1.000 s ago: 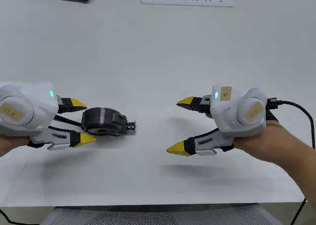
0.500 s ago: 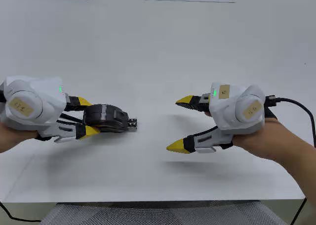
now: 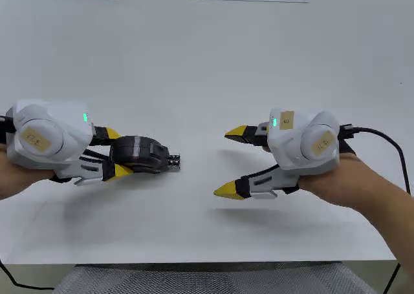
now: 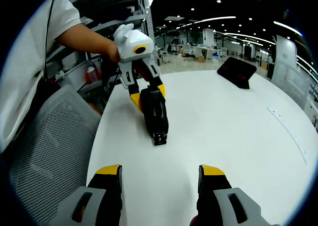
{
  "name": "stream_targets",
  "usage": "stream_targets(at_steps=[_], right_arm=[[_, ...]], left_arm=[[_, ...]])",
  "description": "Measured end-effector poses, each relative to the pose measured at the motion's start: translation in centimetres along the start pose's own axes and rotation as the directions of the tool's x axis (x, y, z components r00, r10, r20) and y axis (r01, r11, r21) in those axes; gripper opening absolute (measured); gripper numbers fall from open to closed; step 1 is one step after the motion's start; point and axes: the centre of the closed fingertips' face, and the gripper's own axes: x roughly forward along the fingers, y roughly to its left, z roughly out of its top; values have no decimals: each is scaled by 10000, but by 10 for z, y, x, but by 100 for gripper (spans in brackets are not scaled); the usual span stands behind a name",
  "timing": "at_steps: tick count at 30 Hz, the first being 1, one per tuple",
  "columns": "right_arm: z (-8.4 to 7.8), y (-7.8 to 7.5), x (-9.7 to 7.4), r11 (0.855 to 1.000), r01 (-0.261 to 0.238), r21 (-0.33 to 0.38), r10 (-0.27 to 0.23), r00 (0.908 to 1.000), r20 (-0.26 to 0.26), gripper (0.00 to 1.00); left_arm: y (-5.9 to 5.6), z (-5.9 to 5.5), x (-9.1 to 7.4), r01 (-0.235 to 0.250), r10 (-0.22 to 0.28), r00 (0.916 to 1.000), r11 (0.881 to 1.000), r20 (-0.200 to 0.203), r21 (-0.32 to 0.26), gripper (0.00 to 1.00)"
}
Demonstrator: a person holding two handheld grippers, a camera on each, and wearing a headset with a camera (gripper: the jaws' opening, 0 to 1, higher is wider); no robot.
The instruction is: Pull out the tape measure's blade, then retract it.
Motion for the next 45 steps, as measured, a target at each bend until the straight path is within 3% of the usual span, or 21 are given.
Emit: stream_targets(at_steps=[9, 16, 21, 30, 45], right_arm=[[2, -6, 15, 9991, 47, -426, -43, 9999, 97, 49], [4, -7, 29, 9977, -190, -646, 198, 9997, 122, 43], [9, -12, 35, 9975, -203, -672, 231, 9989, 418, 36], [13, -6, 51, 9943, -607, -879, 642, 9972, 372, 33], [25, -5, 70, 9922, -772, -975, 848, 9935, 760, 23]], left_arm=[[1, 0, 1, -104, 105, 9999, 9999, -95, 53, 26], [1, 0, 1, -157, 158, 9997, 9999, -189, 45, 26], [1, 0, 1, -197, 197, 9996, 9998, -216, -8, 26], [1, 0, 2, -174, 175, 9997, 9998, -189, 40, 26], [1, 0, 2, -90, 91, 9997, 10000, -224, 38, 26]])
